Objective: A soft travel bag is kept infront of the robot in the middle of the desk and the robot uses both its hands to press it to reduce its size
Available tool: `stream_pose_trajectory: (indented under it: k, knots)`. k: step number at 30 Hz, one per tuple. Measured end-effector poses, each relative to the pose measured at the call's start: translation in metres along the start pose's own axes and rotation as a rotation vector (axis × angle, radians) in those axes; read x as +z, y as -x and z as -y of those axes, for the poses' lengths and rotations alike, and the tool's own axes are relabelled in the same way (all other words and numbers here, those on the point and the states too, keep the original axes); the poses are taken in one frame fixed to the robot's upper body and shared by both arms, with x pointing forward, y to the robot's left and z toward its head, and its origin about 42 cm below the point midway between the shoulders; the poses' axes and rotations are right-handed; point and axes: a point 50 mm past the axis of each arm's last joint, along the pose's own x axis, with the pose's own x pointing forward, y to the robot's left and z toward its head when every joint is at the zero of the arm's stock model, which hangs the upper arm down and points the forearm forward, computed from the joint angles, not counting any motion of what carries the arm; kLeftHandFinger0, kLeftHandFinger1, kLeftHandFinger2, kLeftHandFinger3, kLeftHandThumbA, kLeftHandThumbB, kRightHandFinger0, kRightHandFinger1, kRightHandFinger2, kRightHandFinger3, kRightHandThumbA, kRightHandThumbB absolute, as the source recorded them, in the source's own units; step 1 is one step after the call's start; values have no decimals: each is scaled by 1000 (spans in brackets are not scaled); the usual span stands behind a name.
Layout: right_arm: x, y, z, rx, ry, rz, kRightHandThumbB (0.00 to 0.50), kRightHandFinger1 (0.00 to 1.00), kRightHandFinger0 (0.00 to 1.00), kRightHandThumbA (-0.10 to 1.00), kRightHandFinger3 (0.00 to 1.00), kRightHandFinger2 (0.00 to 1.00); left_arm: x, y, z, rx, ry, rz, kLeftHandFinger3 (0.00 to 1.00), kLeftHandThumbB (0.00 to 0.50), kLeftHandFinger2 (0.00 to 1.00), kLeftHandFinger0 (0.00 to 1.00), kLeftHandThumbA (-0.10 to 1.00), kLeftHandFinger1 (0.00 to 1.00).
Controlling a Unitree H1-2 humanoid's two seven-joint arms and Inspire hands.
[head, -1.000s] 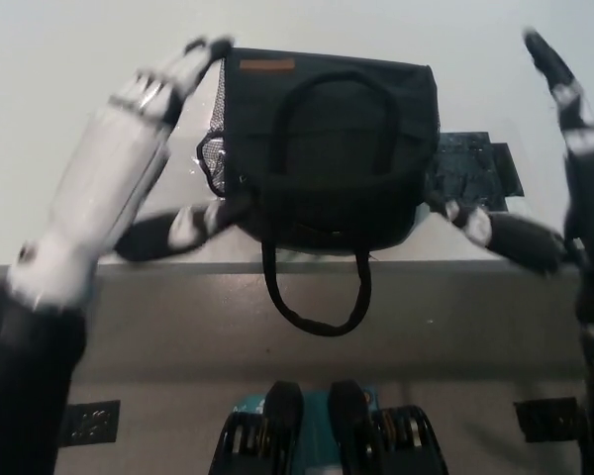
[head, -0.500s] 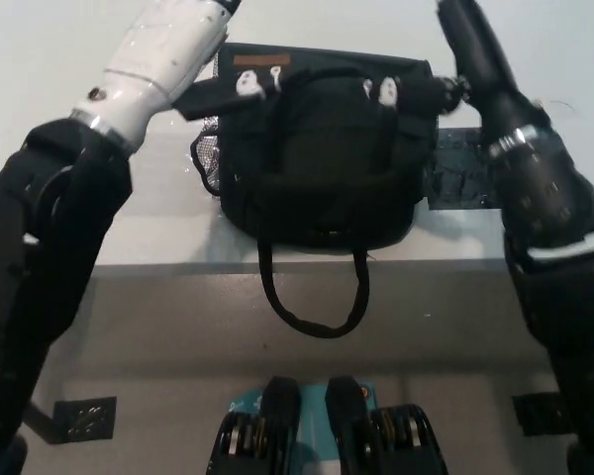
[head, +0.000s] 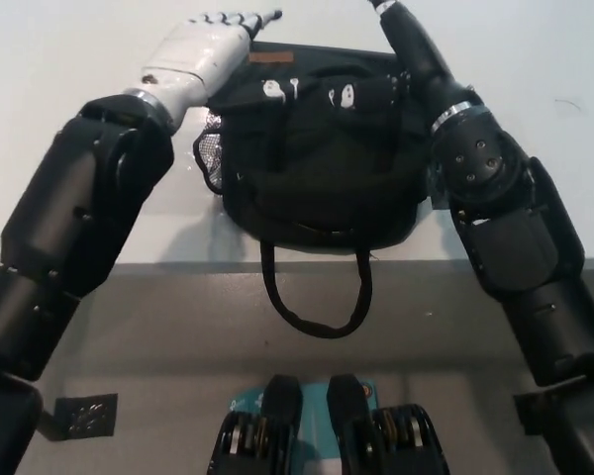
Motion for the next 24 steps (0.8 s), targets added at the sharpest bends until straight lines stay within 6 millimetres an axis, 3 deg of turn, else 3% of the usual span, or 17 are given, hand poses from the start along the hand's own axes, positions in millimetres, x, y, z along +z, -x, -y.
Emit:
stream_pose_trajectory:
  k: [3, 7, 9, 14, 18, 21, 24]
  knots:
    - [-3, -7, -1, 10, 10, -30, 139, 1000, 1000, 1000, 1000, 1000, 1, -9, 4, -34, -16, -22, 1000, 354, 1000, 1000, 1000, 1000]
    - [-1, -17, -1, 23, 29, -44, 120, 1000, 1000, 1000, 1000, 1000, 3, -19, 6, -72, -53, -49, 1000, 325, 1000, 1000, 1000, 1000]
    - [0, -20, -1, 28, 36, -46, 150, 1000, 1000, 1000, 1000, 1000, 4, -23, 5, -79, -58, -61, 1000, 340, 1000, 1000, 1000, 1000]
    - [2, -21, -2, 33, 49, -39, 126, 1000, 1000, 1000, 1000, 1000, 1, -28, 6, -101, -58, -88, 1000, 356, 1000, 1000, 1000, 1000]
    - [-8, -23, -9, 52, 80, -74, 146, 1000, 1000, 1000, 1000, 1000, -5, -29, 13, -123, -50, -117, 1000, 384, 1000, 1000, 1000, 1000]
    - [-15, -22, -17, 78, 125, -96, 131, 1000, 1000, 1000, 1000, 1000, -10, -29, 18, -141, -45, -137, 1000, 365, 1000, 1000, 1000, 1000]
    - [-20, -22, -24, 97, 163, -108, 185, 1000, 1000, 1000, 1000, 1000, -14, -28, 22, -154, -43, -151, 1000, 357, 1000, 1000, 1000, 1000]
